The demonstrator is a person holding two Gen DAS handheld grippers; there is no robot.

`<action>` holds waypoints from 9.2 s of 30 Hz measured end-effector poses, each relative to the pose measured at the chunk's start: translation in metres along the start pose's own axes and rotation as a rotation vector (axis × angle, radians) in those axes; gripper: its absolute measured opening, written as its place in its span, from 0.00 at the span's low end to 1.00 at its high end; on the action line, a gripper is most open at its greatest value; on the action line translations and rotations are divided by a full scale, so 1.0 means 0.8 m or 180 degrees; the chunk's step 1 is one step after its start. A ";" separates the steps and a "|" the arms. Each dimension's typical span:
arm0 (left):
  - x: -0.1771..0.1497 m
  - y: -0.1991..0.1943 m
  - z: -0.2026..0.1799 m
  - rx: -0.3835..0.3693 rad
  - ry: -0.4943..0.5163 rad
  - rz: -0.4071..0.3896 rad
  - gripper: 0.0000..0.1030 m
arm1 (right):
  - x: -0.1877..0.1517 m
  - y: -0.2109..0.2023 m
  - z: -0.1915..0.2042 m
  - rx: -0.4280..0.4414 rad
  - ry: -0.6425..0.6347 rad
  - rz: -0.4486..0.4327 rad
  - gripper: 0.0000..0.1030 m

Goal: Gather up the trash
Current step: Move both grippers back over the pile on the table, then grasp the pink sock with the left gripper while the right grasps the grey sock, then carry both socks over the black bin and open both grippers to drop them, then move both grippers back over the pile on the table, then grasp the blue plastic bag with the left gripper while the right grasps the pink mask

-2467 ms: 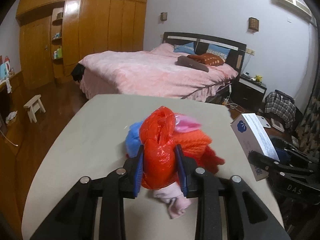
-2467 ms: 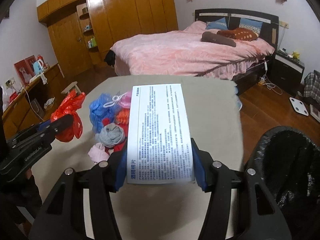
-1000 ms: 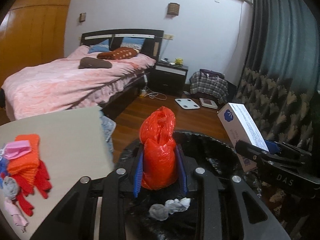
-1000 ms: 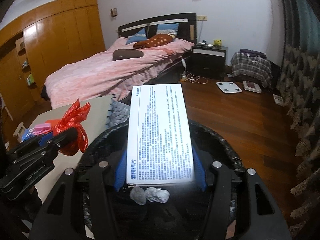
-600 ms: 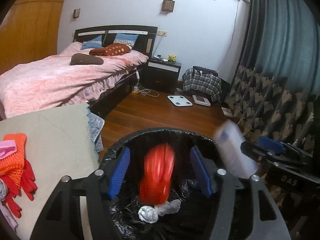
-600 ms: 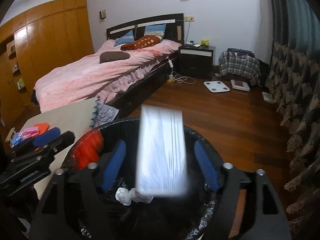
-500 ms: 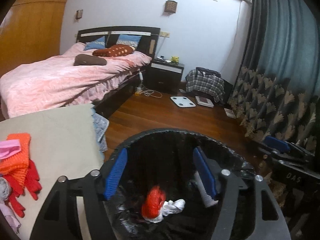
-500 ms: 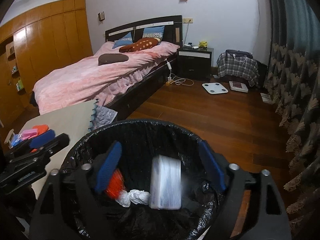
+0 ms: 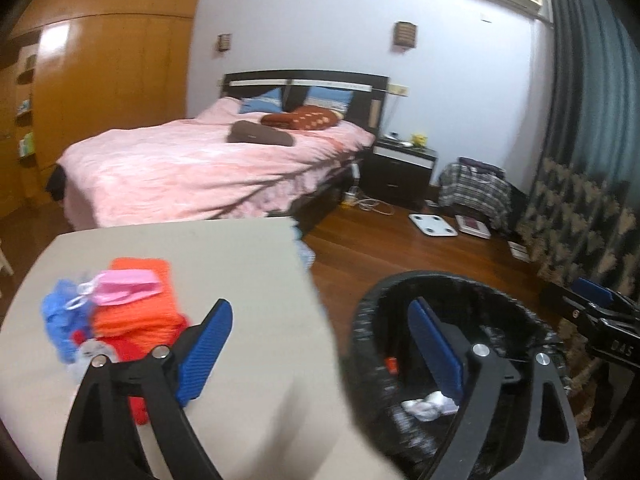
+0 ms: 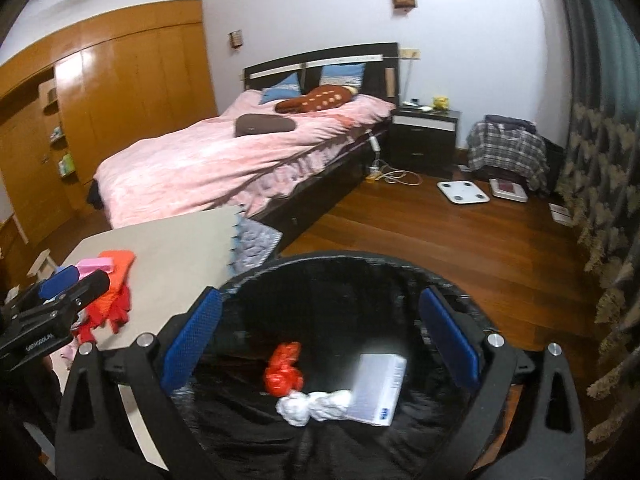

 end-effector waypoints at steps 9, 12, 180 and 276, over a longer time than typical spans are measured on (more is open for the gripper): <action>0.002 -0.029 0.074 0.0423 -0.0128 -0.0117 0.86 | 0.020 0.021 0.085 0.0357 -0.0247 -0.0015 0.94; 0.000 -0.038 0.103 0.0567 -0.0205 -0.0141 0.86 | 0.024 0.027 0.116 0.0481 -0.0345 -0.0018 0.94; -0.023 0.078 -0.146 -0.0713 0.0272 0.0498 0.43 | -0.027 0.020 -0.068 -0.0069 0.0106 0.0182 0.49; 0.058 0.017 0.347 0.1068 -0.0747 -0.0092 0.39 | 0.109 0.172 0.348 0.1180 -0.0825 -0.0060 0.95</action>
Point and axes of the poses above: each gripper's, at about its wrist camera, not at the fingertips, and y roughly the way its jaws point, z to its left, x to its top, the point moved 3 cm from there along y, roughly the way its jaws point, and after that the axes turned 14 degrees about -y, right-handed, at the moved point
